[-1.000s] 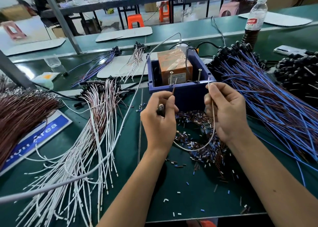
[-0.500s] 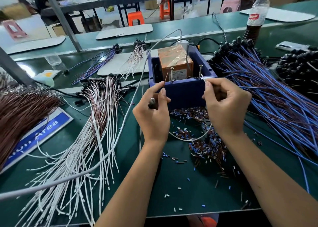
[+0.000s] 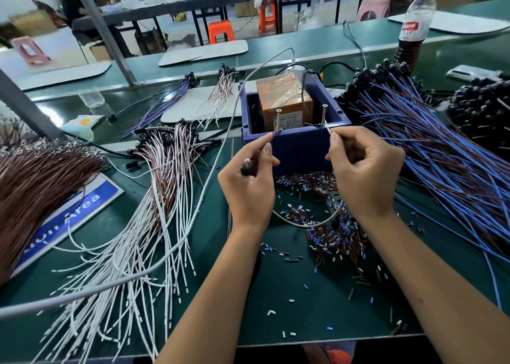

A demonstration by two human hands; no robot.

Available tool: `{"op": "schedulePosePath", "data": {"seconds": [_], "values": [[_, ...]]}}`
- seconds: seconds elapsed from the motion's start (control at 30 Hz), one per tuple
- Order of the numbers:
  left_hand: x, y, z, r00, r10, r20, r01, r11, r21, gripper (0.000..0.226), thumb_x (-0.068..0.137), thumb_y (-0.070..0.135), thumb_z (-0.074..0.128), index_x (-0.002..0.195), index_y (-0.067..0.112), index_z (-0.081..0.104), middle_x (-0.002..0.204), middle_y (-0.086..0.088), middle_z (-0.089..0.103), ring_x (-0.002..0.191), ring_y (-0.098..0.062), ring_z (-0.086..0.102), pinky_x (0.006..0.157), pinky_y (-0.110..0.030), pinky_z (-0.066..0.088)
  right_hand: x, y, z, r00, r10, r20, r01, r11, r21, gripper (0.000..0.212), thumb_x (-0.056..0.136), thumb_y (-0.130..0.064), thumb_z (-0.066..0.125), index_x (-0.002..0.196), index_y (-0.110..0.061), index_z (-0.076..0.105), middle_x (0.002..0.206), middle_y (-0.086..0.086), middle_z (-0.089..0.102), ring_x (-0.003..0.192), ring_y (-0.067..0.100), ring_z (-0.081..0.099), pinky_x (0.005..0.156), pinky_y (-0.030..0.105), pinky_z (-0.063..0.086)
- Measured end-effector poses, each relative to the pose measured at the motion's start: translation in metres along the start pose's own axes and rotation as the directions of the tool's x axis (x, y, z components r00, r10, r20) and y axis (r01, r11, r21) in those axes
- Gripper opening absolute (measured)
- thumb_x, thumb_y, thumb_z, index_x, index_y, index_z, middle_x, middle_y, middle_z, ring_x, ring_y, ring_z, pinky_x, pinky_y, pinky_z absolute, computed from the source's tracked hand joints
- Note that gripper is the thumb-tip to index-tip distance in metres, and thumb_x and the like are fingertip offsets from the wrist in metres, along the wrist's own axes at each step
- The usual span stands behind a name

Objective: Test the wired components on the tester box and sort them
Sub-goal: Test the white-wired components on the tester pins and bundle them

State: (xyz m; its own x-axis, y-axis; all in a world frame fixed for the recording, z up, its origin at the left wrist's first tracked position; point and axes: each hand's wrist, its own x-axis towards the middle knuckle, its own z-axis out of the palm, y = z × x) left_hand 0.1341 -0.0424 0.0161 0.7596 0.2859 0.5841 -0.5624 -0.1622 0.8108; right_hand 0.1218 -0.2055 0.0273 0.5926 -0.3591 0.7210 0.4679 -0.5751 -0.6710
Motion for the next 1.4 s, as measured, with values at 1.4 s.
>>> {"op": "schedulePosePath", "data": {"seconds": [1.4], "values": [[0.002,0.001,-0.001,0.99,-0.143,0.019,0.144,0.966,-0.215,0.016,0.099,0.014,0.063,0.104,0.015,0.079,0.064,0.004,0.064,0.052,-0.007,0.051,0.06,-0.018,0.041,0.012,0.004,0.004,0.995,0.005,-0.102,-0.012,0.998,-0.066,0.015,0.097,-0.025,0.071,0.09,-0.015,0.079,0.069,-0.013,0.066,0.062,0.004,0.063,0.057,0.025,0.051]]}}
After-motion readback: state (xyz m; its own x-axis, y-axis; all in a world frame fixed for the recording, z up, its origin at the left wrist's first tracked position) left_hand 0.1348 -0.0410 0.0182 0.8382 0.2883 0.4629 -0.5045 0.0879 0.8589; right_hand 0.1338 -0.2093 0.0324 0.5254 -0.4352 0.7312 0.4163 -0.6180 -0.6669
